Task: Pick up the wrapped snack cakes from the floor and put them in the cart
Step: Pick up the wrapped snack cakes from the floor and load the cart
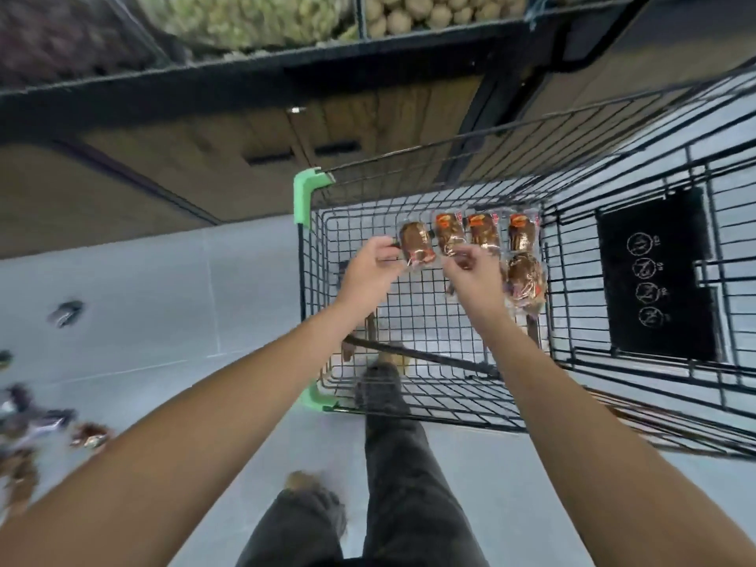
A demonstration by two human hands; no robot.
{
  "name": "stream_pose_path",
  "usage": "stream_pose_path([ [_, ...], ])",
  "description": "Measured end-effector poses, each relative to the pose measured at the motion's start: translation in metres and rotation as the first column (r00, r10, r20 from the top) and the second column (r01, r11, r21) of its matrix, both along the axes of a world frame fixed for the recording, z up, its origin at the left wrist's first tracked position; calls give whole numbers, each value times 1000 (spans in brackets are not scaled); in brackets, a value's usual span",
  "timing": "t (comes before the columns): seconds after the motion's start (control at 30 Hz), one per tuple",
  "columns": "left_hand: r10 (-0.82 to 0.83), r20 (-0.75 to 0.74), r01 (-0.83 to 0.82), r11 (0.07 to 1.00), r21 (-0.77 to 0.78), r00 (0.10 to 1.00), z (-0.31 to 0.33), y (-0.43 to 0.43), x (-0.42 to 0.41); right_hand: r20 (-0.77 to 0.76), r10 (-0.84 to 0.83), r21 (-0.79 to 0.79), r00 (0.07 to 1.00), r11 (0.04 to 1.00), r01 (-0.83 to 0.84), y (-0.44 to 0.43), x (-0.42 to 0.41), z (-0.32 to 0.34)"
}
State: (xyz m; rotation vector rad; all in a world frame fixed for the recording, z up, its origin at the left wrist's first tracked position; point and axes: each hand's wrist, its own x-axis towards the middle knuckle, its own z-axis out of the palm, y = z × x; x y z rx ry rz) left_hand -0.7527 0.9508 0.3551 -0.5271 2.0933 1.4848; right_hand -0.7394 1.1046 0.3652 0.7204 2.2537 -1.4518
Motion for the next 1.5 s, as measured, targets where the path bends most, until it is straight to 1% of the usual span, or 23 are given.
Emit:
stream_pose_path([
  [0.07, 6, -73, -7, 1000, -13, 997, 14, -39, 15, -46, 62, -2, 997, 998, -62, -35, 6, 16],
  [0.17, 110, -145, -113, 994, -13, 983, 35, -100, 47, -121, 163, 22, 979, 987, -162, -94, 22, 41],
  [0.3, 252, -160, -258, 966, -16, 954, 52, -182, 114, -166, 260, -20, 951, 964, -267, -180, 63, 68],
  [0.4, 370, -132, -373, 928, -2, 920, 62, -245, 179, -194, 352, -52, 916, 929, -368, -247, 105, 85],
  [0.6, 563, -128, -565, 825, 20, 817, 89, -363, 299, -250, 535, -23, 807, 830, -558, -375, 190, 117],
  [0.77, 671, -146, -677, 736, 9, 727, 107, -434, 378, -214, 655, -64, 725, 731, -680, -466, 254, 128],
  [0.9, 732, -151, -742, 670, -22, 665, 109, -479, 426, -173, 750, -79, 639, 636, -768, -529, 295, 124],
  [1.03, 777, -161, -793, 600, -101, 609, 103, -527, 469, -134, 817, -103, 561, 552, -828, -583, 324, 108],
  [1.13, 810, -136, -820, 552, -149, 570, 93, -566, 499, -107, 847, -132, 521, 507, -852, -624, 340, 92],
  [1.27, 827, -110, -822, 517, -238, 552, 80, -620, 529, -77, 870, -160, 488, 472, -867, -680, 355, 71],
  [1.33, 837, -85, -821, 502, -271, 540, 73, -652, 538, -59, 872, -172, 486, 471, -865, -711, 359, 59],
  [1.5, 818, -36, -781, 533, -327, 574, 61, -718, 545, -18, 865, -197, 502, 489, -850, -778, 363, 38],
])
